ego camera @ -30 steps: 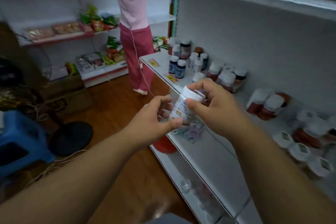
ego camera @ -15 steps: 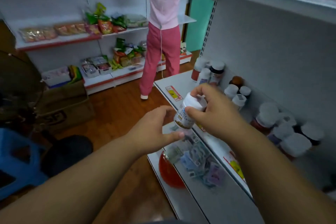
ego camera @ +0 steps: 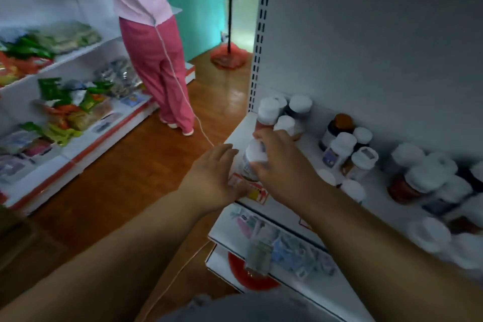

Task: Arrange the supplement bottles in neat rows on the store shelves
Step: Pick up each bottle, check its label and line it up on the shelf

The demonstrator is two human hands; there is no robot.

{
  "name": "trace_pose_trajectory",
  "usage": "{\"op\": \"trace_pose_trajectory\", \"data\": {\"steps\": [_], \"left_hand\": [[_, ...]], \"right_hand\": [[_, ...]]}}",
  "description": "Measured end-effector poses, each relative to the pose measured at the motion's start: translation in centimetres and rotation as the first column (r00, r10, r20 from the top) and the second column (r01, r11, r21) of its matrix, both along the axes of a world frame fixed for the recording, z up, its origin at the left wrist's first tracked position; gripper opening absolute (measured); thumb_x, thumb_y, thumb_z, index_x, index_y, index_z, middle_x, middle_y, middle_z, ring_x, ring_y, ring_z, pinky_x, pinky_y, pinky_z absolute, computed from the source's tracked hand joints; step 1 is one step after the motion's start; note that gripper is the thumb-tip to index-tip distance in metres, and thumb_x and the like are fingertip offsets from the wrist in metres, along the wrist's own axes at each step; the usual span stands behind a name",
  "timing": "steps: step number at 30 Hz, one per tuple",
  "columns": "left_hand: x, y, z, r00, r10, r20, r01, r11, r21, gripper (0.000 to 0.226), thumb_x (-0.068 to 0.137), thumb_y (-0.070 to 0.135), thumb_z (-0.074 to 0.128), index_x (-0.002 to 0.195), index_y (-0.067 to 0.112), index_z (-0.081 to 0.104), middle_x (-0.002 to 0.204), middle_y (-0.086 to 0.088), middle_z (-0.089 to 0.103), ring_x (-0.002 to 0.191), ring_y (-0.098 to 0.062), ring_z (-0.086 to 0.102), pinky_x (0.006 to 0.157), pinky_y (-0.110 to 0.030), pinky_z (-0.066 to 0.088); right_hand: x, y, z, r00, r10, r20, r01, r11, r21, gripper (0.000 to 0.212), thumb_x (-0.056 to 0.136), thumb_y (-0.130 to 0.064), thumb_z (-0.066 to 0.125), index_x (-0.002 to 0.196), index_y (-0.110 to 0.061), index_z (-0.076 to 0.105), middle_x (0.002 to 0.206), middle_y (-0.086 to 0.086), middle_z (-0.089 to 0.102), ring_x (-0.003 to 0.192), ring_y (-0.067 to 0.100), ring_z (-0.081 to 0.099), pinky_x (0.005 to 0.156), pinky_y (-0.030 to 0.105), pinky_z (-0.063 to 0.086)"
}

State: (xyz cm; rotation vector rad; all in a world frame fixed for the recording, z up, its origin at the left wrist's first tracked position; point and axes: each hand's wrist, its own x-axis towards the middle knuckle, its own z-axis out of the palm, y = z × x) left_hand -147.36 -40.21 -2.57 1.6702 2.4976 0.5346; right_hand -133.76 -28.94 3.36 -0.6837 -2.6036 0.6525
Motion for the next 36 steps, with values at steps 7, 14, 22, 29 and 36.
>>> {"op": "trace_pose_trajectory", "data": {"steps": [7, 14, 22, 29, 36], "left_hand": [[-4.1, 3.0, -2.7, 0.954, -0.294, -0.060, 0.294, 0.956, -0.001, 0.070, 0.072, 0.070, 0.041, 0.119, 0.019, 0.051, 0.115, 0.004, 0.053, 0.109, -0.016, 0.048, 0.089, -0.026, 0.039], [-5.2, 3.2, -3.7, 0.959, -0.282, -0.022, 0.282, 0.950, 0.137, 0.063, 0.070, 0.066, 0.048, 0.109, 0.017, 0.055, 0.106, 0.003, 0.056, 0.102, -0.017, 0.050, 0.089, -0.028, 0.040], [-5.2, 2.8, -3.1, 0.952, -0.300, 0.052, 0.295, 0.951, 0.089, 0.062, 0.077, 0.063, 0.059, 0.118, 0.018, 0.049, 0.119, 0.003, 0.049, 0.114, -0.017, 0.044, 0.094, -0.026, 0.033], [-1.7, -1.6, 0.6, 0.951, -0.308, 0.025, 0.275, 0.882, 0.383, 0.042, 0.080, 0.044, 0.063, 0.107, 0.012, 0.059, 0.102, -0.003, 0.060, 0.094, -0.021, 0.055, 0.079, -0.028, 0.043], [11.5, 0.5, 3.9, 0.874, -0.486, -0.016, 0.460, 0.815, 0.354, 0.041, 0.081, 0.037, 0.069, 0.110, 0.009, 0.061, 0.105, -0.009, 0.061, 0.096, -0.029, 0.057, 0.081, -0.038, 0.047]], "right_hand": [[-3.8, -0.7, -2.9, 0.981, -0.163, 0.106, 0.163, 0.987, 0.009, 0.041, 0.081, -0.020, 0.062, 0.121, -0.021, 0.051, 0.115, 0.000, 0.049, 0.097, 0.019, 0.053, 0.075, 0.028, 0.039], [-5.4, -1.5, -2.6, 0.969, -0.218, 0.114, 0.215, 0.976, 0.037, 0.039, 0.082, -0.014, 0.064, 0.120, -0.013, 0.055, 0.119, 0.004, 0.051, 0.103, 0.022, 0.053, 0.082, 0.034, 0.046], [-5.1, -2.4, -1.9, 0.964, -0.224, 0.143, 0.227, 0.974, -0.008, 0.048, 0.086, -0.012, 0.063, 0.132, -0.010, 0.049, 0.140, 0.011, 0.041, 0.124, 0.026, 0.043, 0.100, 0.032, 0.037], [0.9, -4.3, 0.2, 0.930, -0.366, 0.033, 0.364, 0.930, 0.054, 0.055, 0.093, -0.032, 0.057, 0.143, -0.023, 0.036, 0.157, -0.003, 0.019, 0.142, 0.011, 0.018, 0.111, 0.023, 0.018], [16.1, -6.7, 3.4, 0.841, -0.514, -0.168, 0.536, 0.834, 0.132, 0.035, 0.087, -0.024, 0.064, 0.120, -0.015, 0.057, 0.125, 0.003, 0.052, 0.110, 0.015, 0.050, 0.087, 0.023, 0.041]]}}
